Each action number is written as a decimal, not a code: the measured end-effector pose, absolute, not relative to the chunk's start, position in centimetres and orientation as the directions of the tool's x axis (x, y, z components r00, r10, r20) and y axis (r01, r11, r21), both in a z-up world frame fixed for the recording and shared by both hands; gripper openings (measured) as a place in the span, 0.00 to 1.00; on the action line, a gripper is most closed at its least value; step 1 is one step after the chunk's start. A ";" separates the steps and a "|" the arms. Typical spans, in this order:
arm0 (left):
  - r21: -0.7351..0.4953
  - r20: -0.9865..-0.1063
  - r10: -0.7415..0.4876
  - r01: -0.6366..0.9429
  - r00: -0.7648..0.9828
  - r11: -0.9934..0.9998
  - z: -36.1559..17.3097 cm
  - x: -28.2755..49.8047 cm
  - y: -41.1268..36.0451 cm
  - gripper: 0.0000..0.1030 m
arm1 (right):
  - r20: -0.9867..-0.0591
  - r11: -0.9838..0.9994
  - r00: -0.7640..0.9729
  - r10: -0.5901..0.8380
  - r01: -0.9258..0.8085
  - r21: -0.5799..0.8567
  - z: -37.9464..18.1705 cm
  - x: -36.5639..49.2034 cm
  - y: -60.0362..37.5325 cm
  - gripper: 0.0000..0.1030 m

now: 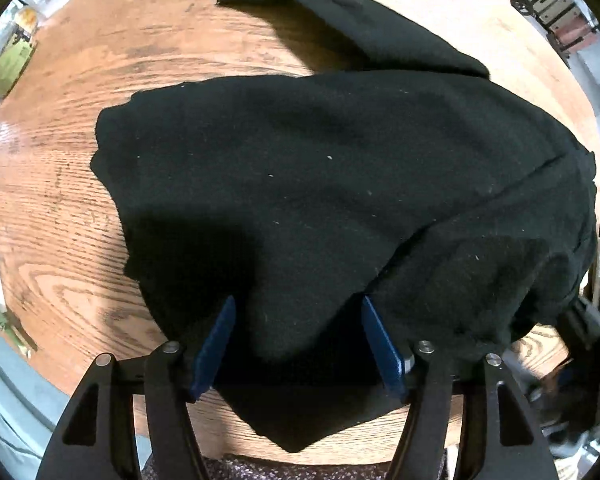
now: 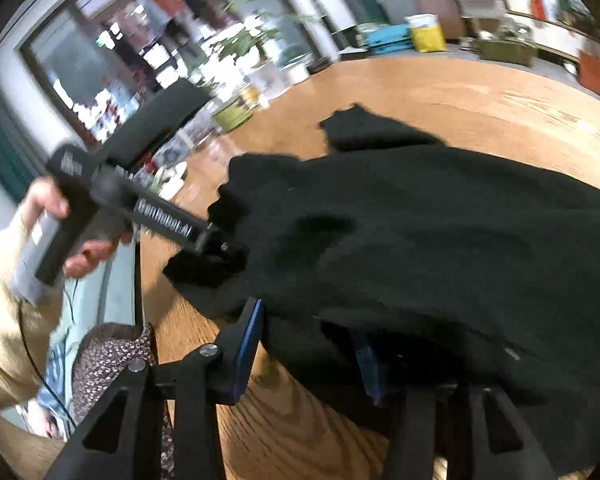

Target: Fold clothes

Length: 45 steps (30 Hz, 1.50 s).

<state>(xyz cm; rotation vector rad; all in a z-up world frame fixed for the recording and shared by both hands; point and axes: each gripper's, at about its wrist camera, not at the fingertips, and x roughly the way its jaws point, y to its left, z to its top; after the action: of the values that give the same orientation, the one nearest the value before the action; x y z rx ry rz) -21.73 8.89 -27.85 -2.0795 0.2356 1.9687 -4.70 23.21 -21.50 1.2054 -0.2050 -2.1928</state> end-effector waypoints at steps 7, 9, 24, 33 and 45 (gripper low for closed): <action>0.050 -0.997 -0.068 -0.351 0.040 -0.935 -27.8 -22.0 8.9 0.68 | -0.780 -0.767 -0.351 -0.518 0.594 0.242 -21.5 -0.2 21.5 0.16; 0.097 -0.994 -0.108 -0.379 0.008 -0.920 -27.5 -21.6 9.5 0.68 | -0.810 -0.758 -0.338 -0.479 0.625 0.187 -22.1 1.0 20.5 0.17; -0.055 -0.981 0.127 -0.421 -0.145 -0.905 -21.1 -16.6 10.3 0.27 | -0.675 -0.883 -0.577 -0.460 0.380 0.276 -14.0 0.5 28.8 0.42; 0.127 -0.977 0.011 -0.618 -0.215 -0.776 -26.2 -8.0 12.0 0.25 | -0.908 -0.985 -0.387 0.160 -0.125 -0.120 -21.4 -9.0 37.5 0.49; 0.081 -0.986 0.033 -0.634 -0.166 -0.769 -24.4 -7.0 13.9 0.25 | -0.918 -0.950 -0.377 0.126 -0.311 -0.003 -20.8 -7.1 45.2 0.59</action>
<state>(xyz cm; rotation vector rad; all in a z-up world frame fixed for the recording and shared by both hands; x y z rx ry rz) -7.00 13.94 -24.36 -1.6581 0.6850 1.9845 -7.10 45.18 -20.81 1.8641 -0.2935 -2.8366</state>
